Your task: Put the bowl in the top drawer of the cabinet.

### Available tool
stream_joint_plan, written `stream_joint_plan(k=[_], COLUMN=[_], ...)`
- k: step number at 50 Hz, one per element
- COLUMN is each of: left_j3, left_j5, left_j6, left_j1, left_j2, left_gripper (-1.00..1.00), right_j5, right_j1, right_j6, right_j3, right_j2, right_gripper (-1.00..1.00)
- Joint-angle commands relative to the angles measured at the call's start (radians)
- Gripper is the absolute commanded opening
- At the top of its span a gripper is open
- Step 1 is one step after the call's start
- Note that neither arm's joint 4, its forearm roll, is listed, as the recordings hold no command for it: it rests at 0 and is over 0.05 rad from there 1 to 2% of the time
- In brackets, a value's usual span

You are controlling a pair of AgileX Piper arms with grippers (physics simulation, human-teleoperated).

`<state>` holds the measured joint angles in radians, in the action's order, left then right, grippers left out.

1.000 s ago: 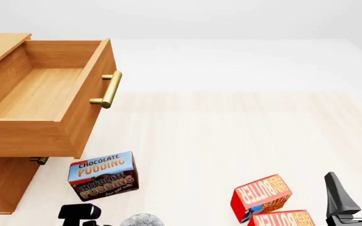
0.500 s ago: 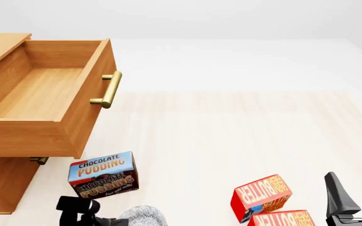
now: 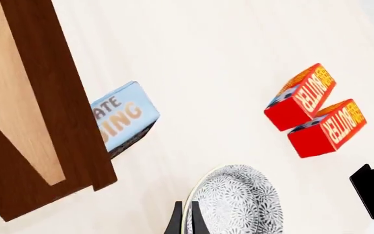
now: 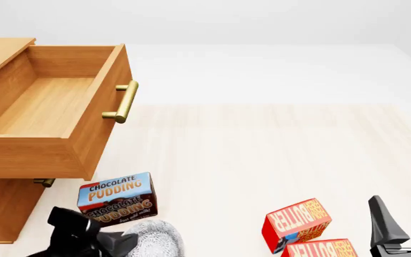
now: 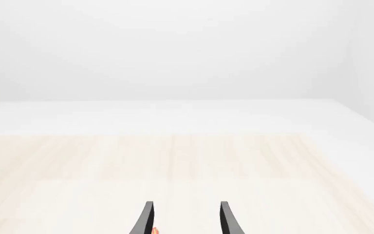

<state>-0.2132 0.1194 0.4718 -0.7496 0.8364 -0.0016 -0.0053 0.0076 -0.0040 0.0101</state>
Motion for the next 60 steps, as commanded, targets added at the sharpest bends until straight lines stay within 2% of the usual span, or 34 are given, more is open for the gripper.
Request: stream_joint_plan(k=[1,18,31,46,60], left_j3=[-0.034,-0.077,-0.108,-0.183,-0.268], left_j5=[0.070,0.201,0.319,0.447,0.542], left_j6=[-0.087,-0.232,-0.309,-0.379,-0.411], left_j1=[0.013,0.040,0.071,0.097,0.105], left_j2=[-0.069,-0.220,-0.360,-0.508,-0.594], left_gripper=[-1.00,-1.00,-1.00,-1.00,-1.00], right_j5=[0.000,0.000,0.000,0.000,0.000], right_j1=[0.000,0.000,0.000,0.000,0.000], right_j6=[0.000,0.000,0.000,0.000,0.000], right_j3=[0.000,0.000,0.000,0.000,0.000], right_j2=[0.000,0.000,0.000,0.000,0.000], right_gripper=[1.00,1.00,1.00,1.00,1.00])
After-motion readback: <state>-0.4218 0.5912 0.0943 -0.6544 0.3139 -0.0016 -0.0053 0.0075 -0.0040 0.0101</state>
